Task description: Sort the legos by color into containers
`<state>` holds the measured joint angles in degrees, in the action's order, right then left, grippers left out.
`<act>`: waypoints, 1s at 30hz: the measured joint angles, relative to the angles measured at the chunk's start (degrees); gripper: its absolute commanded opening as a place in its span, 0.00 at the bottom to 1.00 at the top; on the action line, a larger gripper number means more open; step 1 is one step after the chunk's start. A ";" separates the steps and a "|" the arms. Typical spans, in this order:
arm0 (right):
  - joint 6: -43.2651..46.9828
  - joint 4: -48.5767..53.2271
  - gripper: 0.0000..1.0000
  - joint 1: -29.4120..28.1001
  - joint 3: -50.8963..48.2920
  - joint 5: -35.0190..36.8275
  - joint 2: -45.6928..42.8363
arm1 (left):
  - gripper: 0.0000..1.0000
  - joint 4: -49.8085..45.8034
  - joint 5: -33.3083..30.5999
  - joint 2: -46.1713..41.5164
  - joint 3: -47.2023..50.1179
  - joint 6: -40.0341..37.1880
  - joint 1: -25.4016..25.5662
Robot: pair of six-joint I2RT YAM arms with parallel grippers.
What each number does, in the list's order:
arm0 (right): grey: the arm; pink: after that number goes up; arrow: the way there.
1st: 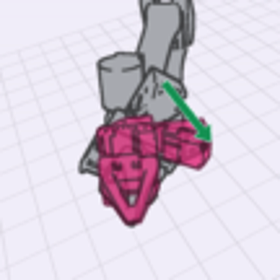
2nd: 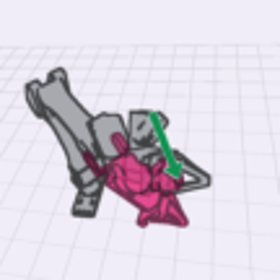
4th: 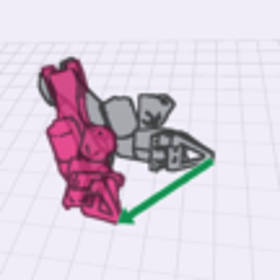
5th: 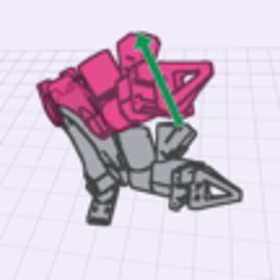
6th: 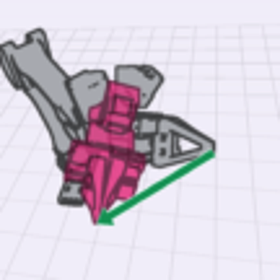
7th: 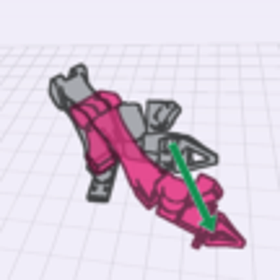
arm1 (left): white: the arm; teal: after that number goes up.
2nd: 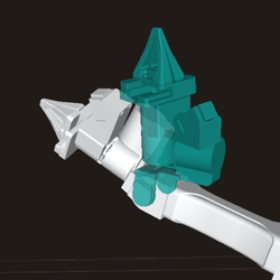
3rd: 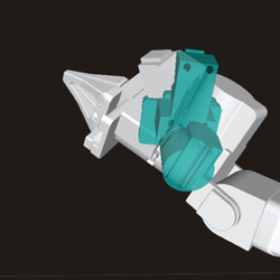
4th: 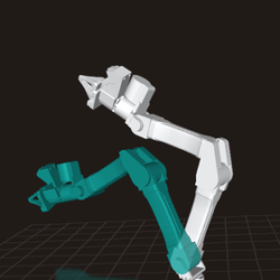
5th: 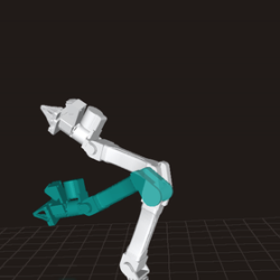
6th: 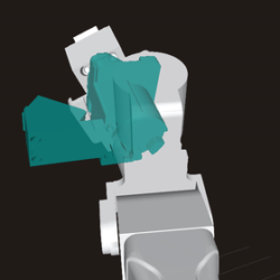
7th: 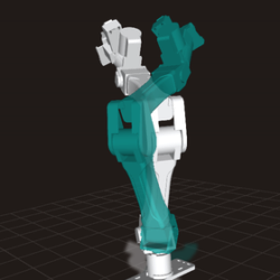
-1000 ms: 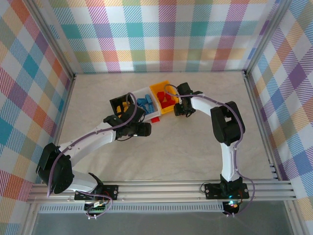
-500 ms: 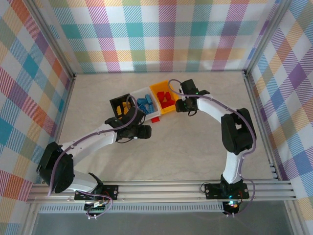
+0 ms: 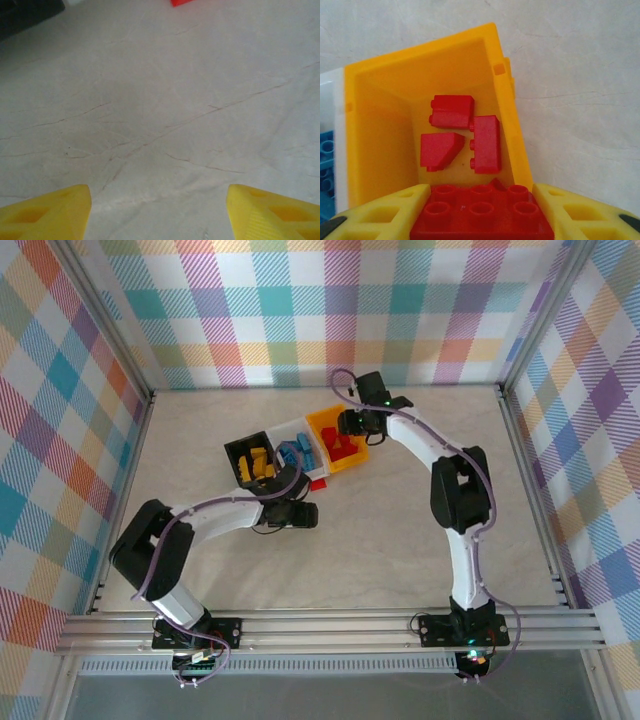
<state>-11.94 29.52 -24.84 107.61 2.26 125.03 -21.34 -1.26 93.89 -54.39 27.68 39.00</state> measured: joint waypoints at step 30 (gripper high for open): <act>-2.86 -7.41 0.73 0.00 -39.21 -7.23 -30.73 | 0.77 -4.63 -13.18 24.81 -27.28 -0.92 1.11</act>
<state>-14.81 22.11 -24.84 68.40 -4.97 94.30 -25.98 -14.44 118.69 -81.67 26.76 40.12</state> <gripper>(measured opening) 0.727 0.766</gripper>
